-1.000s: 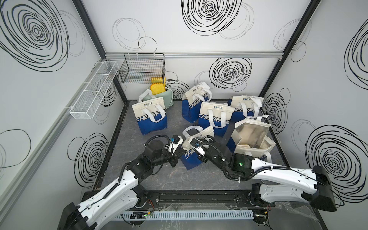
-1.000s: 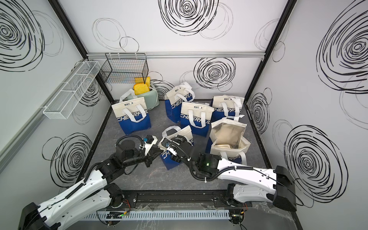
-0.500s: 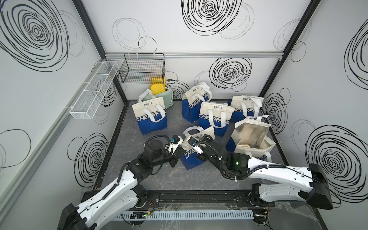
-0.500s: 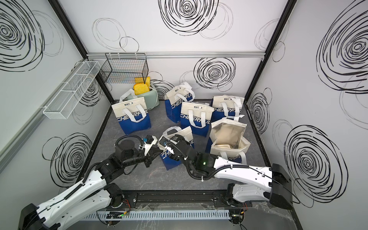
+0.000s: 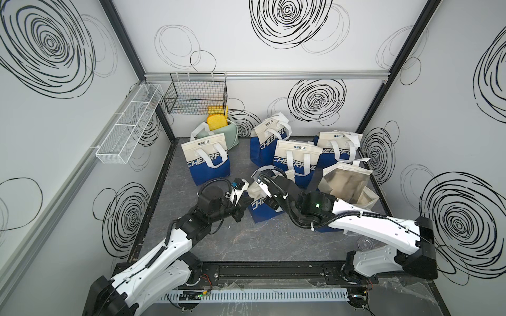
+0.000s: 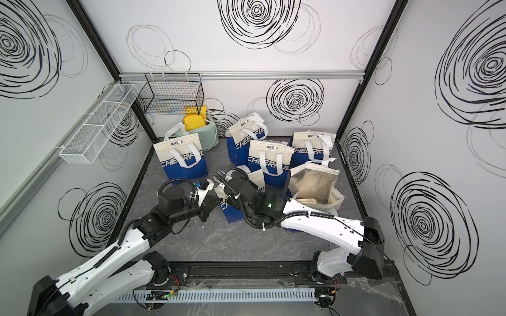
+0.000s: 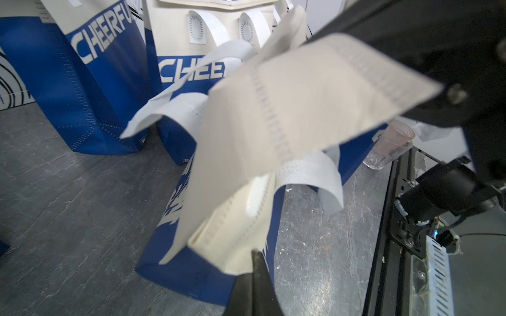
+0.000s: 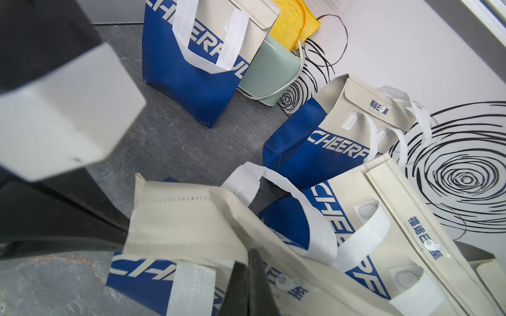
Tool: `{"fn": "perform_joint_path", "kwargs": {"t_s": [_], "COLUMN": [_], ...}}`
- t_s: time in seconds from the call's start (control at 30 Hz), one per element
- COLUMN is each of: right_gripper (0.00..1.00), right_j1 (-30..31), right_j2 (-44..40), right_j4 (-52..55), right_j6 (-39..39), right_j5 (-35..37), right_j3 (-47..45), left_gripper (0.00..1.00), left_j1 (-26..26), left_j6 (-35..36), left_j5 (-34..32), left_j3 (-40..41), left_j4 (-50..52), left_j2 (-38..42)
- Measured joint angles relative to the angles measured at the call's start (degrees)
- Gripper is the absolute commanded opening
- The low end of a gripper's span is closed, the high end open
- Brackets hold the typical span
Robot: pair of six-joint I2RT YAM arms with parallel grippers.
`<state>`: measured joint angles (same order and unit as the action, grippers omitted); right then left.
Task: Open the takeout bag
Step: Open the takeout bag at the center of the board.
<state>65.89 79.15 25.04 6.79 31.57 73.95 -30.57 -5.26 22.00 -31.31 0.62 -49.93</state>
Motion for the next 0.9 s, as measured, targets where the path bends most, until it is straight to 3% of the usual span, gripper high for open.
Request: {"fn": "perform_joint_path", "kwargs": {"t_s": [0.67,0.9], "right_gripper": [0.00,0.00], "right_j1": [-11.13,-11.80], "right_j2": [8.50,8.31], "right_j4": [25.24,25.11], "right_j6": [-11.02,-12.37], "right_j5": [-16.74,-21.62], "right_j3": [27.39,26.73], "left_gripper": [0.00,0.00], "left_j1": [1.79,1.99], "left_j6": [-5.11,-4.61], "left_j5": [-1.31,-1.27], "left_j3": [-0.26,-4.02], "left_j4": [-3.50,5.49], "left_j2": [-5.44,-2.62]}}
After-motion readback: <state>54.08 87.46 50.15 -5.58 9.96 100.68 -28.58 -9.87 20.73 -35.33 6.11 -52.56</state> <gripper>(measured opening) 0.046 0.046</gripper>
